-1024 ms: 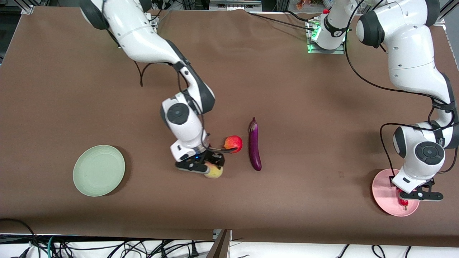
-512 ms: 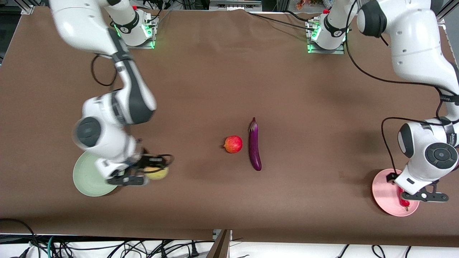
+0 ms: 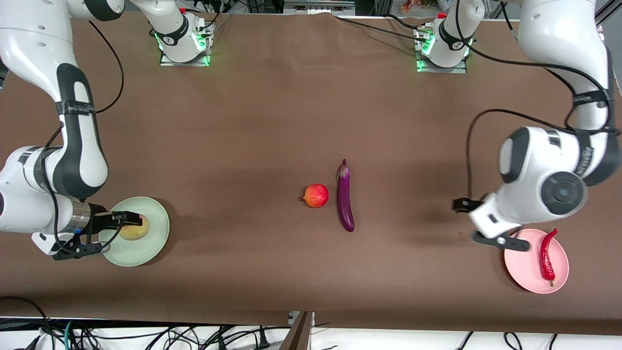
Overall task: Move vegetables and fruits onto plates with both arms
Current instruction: 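Place the peach on the green plate while the left gripper grasps the eggplant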
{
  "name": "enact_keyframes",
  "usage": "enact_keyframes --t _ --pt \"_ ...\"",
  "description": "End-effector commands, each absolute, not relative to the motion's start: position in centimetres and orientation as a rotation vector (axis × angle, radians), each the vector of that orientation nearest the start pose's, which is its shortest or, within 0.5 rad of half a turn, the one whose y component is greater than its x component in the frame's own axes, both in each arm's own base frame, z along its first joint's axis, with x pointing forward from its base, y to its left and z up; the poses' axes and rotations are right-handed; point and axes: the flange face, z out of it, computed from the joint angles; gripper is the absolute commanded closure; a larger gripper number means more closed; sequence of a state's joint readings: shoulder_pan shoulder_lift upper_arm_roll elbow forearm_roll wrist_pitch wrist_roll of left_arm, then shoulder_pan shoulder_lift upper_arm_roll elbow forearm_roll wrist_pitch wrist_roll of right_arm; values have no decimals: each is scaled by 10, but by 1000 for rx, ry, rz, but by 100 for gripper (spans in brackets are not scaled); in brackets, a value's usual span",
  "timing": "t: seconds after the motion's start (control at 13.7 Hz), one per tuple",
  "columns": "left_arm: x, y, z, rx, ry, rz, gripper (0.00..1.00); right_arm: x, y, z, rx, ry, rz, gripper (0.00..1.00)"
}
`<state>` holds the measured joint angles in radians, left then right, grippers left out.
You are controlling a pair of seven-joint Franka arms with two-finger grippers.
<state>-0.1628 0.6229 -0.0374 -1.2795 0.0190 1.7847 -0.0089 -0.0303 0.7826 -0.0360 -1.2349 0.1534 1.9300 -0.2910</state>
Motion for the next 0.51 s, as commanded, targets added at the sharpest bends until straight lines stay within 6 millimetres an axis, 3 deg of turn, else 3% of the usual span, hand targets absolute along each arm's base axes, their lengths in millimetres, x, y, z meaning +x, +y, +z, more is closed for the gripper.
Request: enact_keyframes --t 0.0,0.15,0.29,0.37,0.44 --pt "680 -210 374 -3163 270 217 0 742 -38 268 -2976 -293 92 64" --pt "655 -279 346 -3156 243 180 0 740 -42 251 -2978 -287 94 64" --pt "630 -335 304 -3177 122 111 0 740 -44 240 -2985 -289 79 64" --pt "616 -356 282 -3167 105 84 0 741 -45 240 -2987 -288 68 55" --pt "609 -363 270 -3135 135 28 0 741 -46 241 -2989 -286 63 21"
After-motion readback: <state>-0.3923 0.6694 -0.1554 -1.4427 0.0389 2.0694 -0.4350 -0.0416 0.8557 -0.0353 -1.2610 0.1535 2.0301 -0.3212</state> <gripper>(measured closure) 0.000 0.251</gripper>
